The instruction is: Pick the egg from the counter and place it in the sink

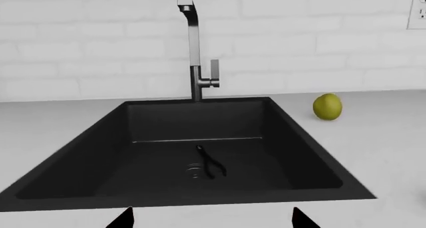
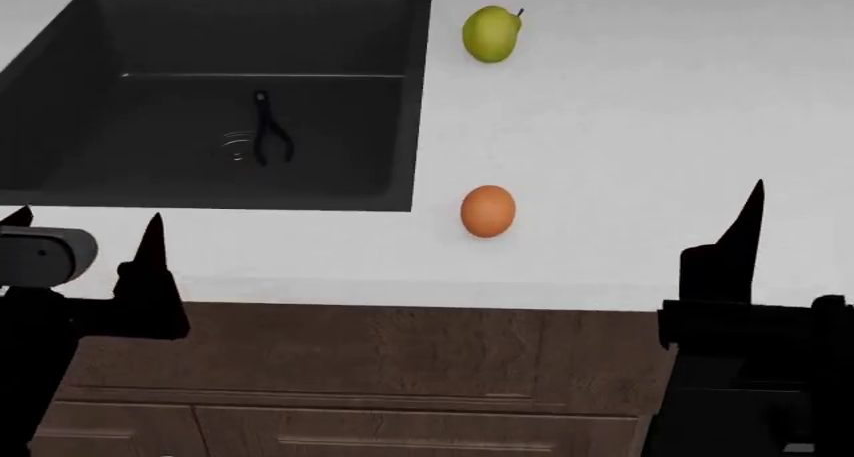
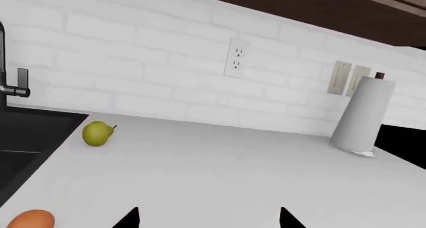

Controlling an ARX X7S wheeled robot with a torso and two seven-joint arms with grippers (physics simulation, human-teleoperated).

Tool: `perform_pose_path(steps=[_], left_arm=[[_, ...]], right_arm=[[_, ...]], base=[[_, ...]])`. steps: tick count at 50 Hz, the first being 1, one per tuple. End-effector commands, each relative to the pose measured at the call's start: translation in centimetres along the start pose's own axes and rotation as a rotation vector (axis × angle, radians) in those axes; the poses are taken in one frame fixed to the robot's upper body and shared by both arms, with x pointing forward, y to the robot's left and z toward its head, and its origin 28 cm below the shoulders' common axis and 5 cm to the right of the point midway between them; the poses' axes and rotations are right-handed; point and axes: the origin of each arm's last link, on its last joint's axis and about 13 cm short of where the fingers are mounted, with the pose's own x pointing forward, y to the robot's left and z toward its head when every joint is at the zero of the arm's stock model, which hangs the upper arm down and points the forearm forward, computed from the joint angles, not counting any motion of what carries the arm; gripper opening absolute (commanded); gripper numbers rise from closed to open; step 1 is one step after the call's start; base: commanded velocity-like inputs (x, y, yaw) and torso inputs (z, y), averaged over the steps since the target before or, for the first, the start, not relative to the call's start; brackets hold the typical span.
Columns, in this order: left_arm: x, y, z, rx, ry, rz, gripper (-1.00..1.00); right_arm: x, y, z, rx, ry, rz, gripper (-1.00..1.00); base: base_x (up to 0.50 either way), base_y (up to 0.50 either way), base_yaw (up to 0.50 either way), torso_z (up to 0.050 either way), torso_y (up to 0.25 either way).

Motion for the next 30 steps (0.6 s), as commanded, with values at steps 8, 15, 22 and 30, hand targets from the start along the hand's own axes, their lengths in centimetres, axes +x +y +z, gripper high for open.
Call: perform_pose_path(steps=[8, 15, 22, 30], left_arm=[[-0.03, -0.02, 0.91, -0.013, -0.01, -0.021, 1.0], [-0.2, -0.04, 0.76, -0.015, -0.009, -0.023, 1.0], [-0.28, -0.15, 0.73, -0.014, -0.007, -0.029, 1.0], [-0.45, -0.14, 0.79, -0.011, -0.011, -0.033, 1.0]], right_arm=[[-0.41, -0.68, 0.84, 0.038, -0.044, 0.024, 1.0], [-0.52, -0.6, 0.38, 0.051, -0.038, 0.028, 1.0], [-0.75, -0.74, 0.46, 0.061, -0.046, 0.027, 1.0], [-0.99, -0.82, 0.54, 0.073, -0.052, 0.026, 1.0]], base=[[0.29, 0.0, 0.0, 0.0, 0.0], [0.32, 0.0, 0.0, 0.0, 0.0], [0.32, 0.0, 0.0, 0.0, 0.0], [0.32, 0.0, 0.0, 0.0, 0.0]])
